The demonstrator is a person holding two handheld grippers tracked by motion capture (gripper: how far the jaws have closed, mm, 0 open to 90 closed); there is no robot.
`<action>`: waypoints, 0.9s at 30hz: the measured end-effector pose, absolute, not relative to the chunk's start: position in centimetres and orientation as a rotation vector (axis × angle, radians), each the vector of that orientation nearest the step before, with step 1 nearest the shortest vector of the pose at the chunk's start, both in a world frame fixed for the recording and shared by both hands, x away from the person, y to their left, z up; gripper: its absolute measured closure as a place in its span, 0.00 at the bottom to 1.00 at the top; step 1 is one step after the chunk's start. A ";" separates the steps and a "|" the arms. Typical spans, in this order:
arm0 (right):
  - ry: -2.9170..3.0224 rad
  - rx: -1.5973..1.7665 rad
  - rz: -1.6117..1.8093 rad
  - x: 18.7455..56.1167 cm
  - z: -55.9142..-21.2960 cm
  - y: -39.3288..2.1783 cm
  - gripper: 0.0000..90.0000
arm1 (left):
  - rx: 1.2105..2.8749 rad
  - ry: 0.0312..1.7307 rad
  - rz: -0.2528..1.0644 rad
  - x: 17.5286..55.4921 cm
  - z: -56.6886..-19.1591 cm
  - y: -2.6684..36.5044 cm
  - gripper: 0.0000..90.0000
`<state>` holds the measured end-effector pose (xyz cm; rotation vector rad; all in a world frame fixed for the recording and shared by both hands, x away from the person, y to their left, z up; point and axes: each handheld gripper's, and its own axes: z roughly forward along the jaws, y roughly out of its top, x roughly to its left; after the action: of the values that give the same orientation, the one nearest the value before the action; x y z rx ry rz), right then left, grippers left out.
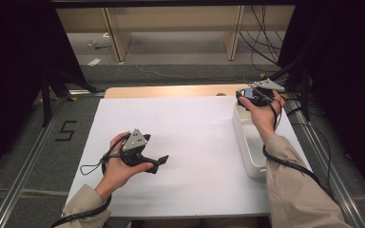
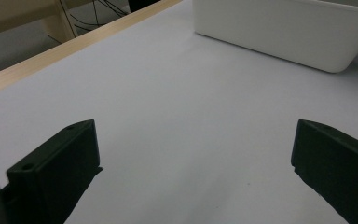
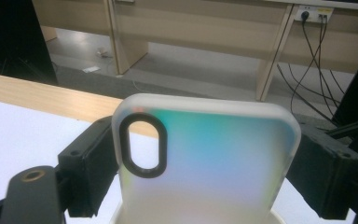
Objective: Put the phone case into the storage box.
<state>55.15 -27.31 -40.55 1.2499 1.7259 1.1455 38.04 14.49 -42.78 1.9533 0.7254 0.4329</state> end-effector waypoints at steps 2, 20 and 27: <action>1.725 1.249 1.143 55.2 -40.6 -27.3 0.20 | 1.953 0.726 0.434 38.0 -42.8 14.5 0.01; 1.738 1.256 1.126 55.3 -41.0 -27.2 0.20 | 1.953 0.724 0.434 38.0 -42.8 14.5 0.01; 1.737 1.259 1.121 55.4 -41.2 -27.2 0.20 | 1.952 0.724 0.434 38.0 -42.8 14.5 0.01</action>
<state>55.37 -27.15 -41.20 1.2586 1.7374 1.1211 38.02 14.50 -42.76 1.9524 0.7242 0.4341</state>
